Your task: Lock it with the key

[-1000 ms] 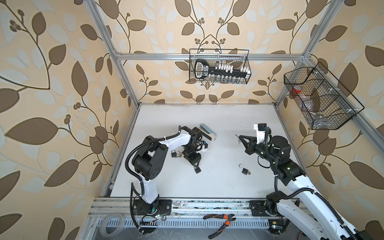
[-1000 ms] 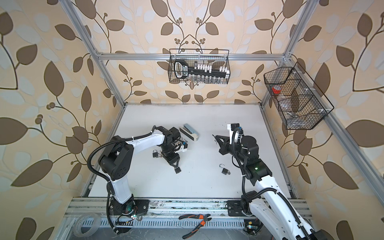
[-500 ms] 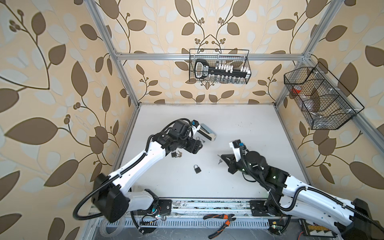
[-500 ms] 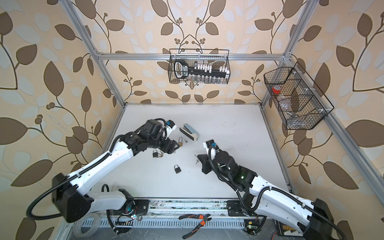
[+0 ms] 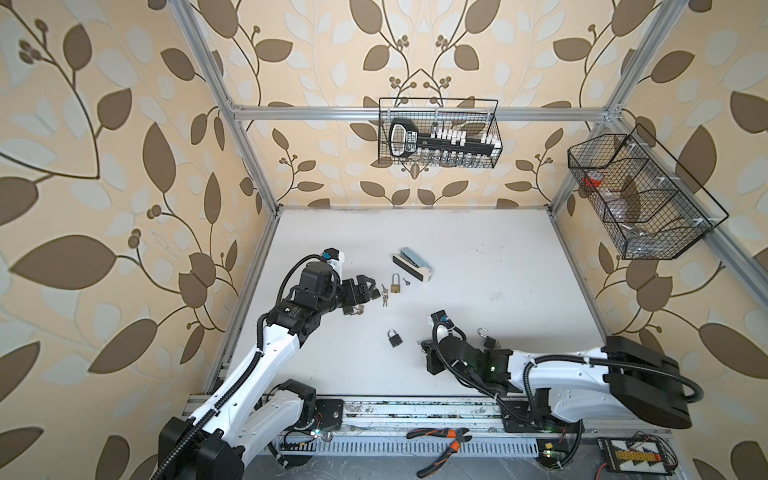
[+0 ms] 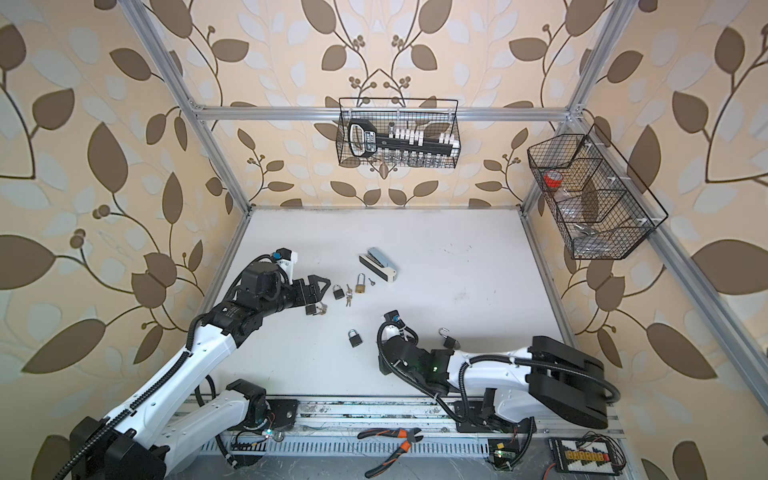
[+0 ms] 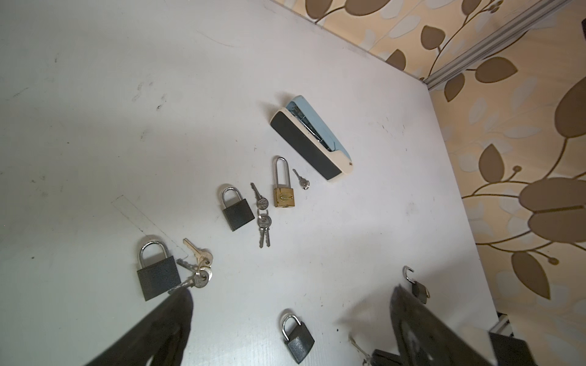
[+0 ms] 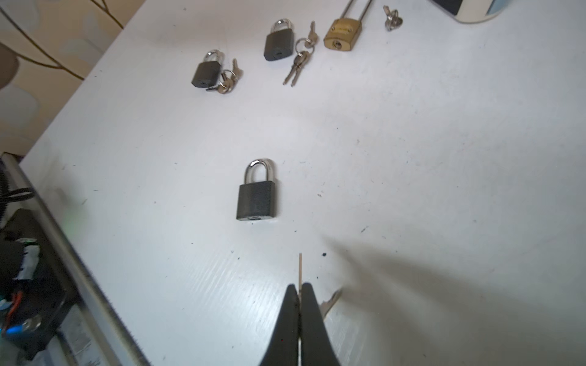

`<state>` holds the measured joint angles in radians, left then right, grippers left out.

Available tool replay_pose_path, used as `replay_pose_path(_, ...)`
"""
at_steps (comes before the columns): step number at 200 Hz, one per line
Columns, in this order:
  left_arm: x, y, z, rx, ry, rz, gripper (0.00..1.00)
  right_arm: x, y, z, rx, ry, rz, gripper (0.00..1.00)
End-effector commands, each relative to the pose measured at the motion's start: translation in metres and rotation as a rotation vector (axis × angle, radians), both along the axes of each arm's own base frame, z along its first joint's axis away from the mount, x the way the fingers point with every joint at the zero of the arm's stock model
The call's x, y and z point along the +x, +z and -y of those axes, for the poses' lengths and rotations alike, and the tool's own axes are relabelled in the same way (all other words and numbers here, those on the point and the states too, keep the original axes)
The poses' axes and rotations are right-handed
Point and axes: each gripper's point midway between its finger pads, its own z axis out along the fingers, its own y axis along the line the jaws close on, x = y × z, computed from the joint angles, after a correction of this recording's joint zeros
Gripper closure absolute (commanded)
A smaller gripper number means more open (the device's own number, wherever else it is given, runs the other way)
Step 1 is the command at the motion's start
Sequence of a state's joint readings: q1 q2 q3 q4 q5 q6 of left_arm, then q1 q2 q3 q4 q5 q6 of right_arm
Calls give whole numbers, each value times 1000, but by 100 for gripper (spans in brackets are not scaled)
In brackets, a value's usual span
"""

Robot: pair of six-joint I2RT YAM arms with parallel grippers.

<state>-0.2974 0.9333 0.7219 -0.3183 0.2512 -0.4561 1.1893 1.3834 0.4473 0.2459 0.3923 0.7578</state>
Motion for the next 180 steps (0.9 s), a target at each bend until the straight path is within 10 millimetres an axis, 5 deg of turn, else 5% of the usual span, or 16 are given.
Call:
replay_pose_path(1,-1,12,4,-57,-5,34,3,17,14,-15,82,-78,48,100)
replay_pose_path(108,-2,16,10,-65,-42,29,5,46,-7,-41,14,-50,47,100)
replay_pose_path(148,-3,17,12,-66,-58,37,1,41,15,-53,86,18,71,60)
replay_pose_path(163,-4,15,15,-59,-68,31,1,43,33,-40,74,2,125,46)
replay_pose_path(180,-6,12,24,-40,-99,32,1,46,44,-13,13,-50,146,42)
